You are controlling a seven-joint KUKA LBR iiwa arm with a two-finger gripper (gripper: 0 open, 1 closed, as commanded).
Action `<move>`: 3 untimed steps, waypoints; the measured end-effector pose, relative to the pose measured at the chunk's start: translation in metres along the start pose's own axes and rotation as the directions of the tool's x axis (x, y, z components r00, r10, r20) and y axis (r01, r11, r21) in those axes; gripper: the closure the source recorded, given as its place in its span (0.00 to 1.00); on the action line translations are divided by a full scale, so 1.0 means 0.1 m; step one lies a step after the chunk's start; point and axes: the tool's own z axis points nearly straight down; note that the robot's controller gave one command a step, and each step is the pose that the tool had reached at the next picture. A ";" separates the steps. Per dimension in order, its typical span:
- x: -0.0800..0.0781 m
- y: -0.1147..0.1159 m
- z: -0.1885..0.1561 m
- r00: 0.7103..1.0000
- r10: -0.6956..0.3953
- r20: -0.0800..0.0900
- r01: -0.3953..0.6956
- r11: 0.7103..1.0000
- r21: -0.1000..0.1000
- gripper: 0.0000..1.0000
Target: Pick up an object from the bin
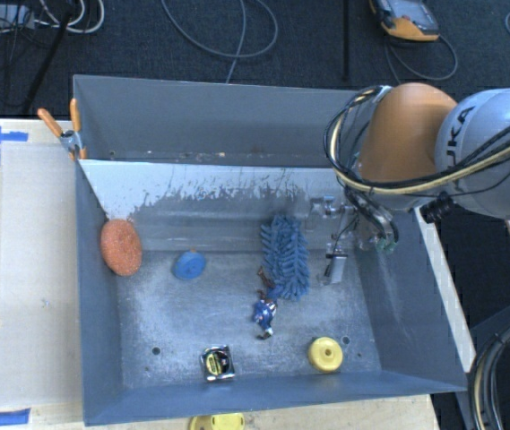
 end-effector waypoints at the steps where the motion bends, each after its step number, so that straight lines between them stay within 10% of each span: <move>1: -0.01 0.00 -0.05 1.000 -0.001 0.006 0.001 1.000 0.000 0.00; 2: 0.01 0.04 0.49 0.997 -0.083 0.011 0.083 0.997 0.002 0.00; 3: 0.16 0.21 0.70 0.956 -0.292 0.006 0.292 0.956 0.002 1.00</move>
Offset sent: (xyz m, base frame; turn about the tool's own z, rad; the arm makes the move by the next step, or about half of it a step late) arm -0.0037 0.0035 -0.0696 -0.1059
